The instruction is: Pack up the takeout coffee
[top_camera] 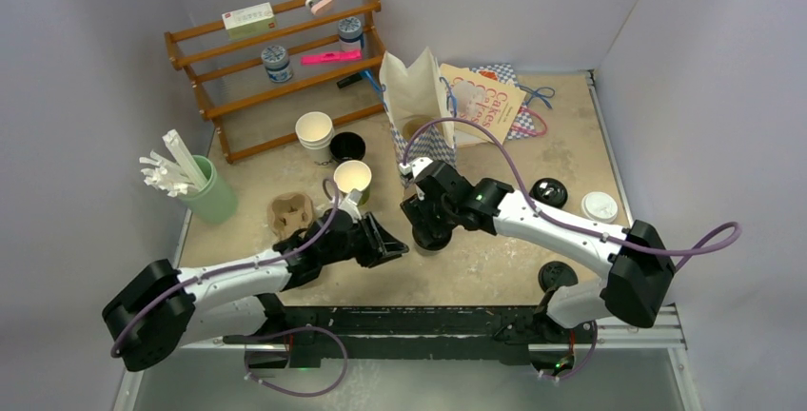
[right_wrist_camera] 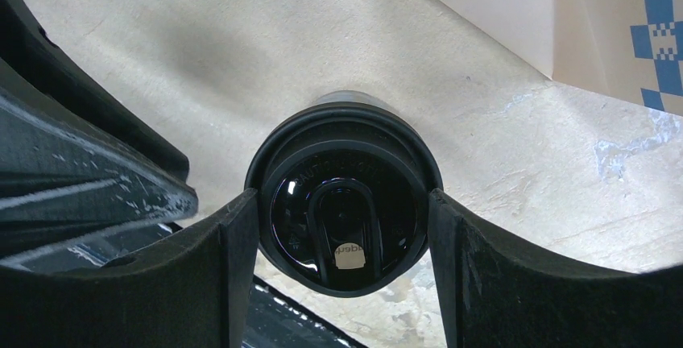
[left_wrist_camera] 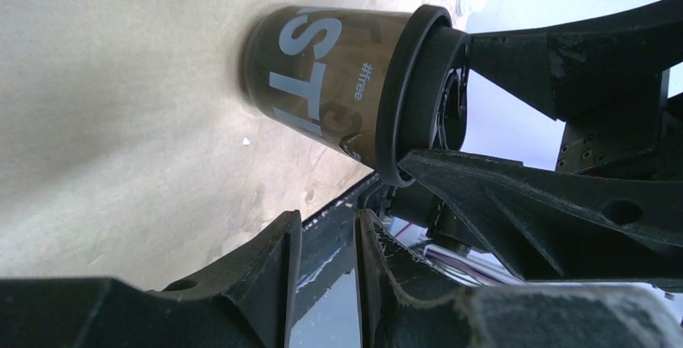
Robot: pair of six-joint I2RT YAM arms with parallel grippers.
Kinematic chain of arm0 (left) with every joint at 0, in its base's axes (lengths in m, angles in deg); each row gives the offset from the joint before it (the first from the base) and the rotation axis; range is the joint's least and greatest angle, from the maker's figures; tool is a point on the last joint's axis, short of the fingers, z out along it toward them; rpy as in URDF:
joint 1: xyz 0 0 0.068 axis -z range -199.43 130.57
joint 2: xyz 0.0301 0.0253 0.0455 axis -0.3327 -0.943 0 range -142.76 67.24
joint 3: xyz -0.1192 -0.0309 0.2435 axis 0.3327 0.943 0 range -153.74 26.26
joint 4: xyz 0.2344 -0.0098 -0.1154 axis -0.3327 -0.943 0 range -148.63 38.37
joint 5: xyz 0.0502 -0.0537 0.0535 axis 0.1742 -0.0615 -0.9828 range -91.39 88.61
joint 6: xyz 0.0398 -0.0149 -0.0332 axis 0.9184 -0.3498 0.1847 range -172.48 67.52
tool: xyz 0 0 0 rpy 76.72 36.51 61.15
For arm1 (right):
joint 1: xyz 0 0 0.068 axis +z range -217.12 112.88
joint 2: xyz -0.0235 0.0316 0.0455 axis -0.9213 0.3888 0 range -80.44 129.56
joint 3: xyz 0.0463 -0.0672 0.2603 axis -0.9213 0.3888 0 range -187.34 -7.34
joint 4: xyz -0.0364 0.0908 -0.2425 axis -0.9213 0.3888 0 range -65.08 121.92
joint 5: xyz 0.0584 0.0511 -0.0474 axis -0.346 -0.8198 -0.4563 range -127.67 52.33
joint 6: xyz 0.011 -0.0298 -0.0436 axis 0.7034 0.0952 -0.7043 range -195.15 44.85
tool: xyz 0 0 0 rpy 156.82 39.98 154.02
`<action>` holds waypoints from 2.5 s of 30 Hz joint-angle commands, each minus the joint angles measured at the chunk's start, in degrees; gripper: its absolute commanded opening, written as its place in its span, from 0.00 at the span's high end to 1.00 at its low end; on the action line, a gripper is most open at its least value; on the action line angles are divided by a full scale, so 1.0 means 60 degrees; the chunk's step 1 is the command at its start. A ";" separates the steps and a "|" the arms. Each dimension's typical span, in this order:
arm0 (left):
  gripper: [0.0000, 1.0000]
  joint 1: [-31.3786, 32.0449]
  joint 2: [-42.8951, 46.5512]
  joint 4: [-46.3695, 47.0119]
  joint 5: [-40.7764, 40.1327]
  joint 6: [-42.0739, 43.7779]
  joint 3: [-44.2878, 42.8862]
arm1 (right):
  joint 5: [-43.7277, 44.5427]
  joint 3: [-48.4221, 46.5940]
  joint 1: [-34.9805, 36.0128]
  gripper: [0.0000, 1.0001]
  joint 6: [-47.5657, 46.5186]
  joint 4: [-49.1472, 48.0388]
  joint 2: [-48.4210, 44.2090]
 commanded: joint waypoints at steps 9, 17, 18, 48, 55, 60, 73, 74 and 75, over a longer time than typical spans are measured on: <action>0.70 0.0658 -0.2610 0.3226 0.0840 -0.0762 -0.0237 | -0.0218 0.0361 0.0005 0.41 0.0466 0.0157 0.0089; 0.67 0.0900 -0.3819 0.5174 0.0721 -0.1545 0.0084 | -0.0299 0.0479 -0.0003 0.43 0.0729 0.0268 -0.0055; 0.65 0.0950 -0.4029 0.5444 0.0697 -0.1616 0.0059 | -0.0299 0.0482 -0.0003 0.43 0.0760 0.0298 -0.0055; 0.54 0.1030 -0.4449 0.6479 -0.1216 -0.2954 0.0821 | -0.0025 0.1511 0.0100 0.43 0.0951 -0.0285 -0.0373; 0.56 0.1030 -0.2525 0.3805 -0.1963 -0.2495 0.0824 | 0.0164 0.1425 0.0163 0.43 0.0922 -0.0099 -0.0391; 0.56 0.1030 -0.1515 0.2833 -0.2204 -0.2352 0.0951 | 0.0125 0.1697 0.0307 0.43 0.1023 -0.0380 -0.0569; 0.57 0.0885 0.0437 0.1332 -0.2858 -0.2622 0.1558 | 0.1070 0.2012 0.1001 0.43 0.1195 -0.1084 -0.0430; 0.58 0.0884 0.0414 0.1365 -0.2826 -0.2580 0.1545 | 0.1146 0.1983 0.0997 0.43 0.1228 -0.0970 -0.0441; 0.58 0.0873 0.0325 0.1439 -0.2784 -0.2529 0.1518 | 0.1174 0.1994 0.0989 0.43 0.1274 -0.0917 -0.0510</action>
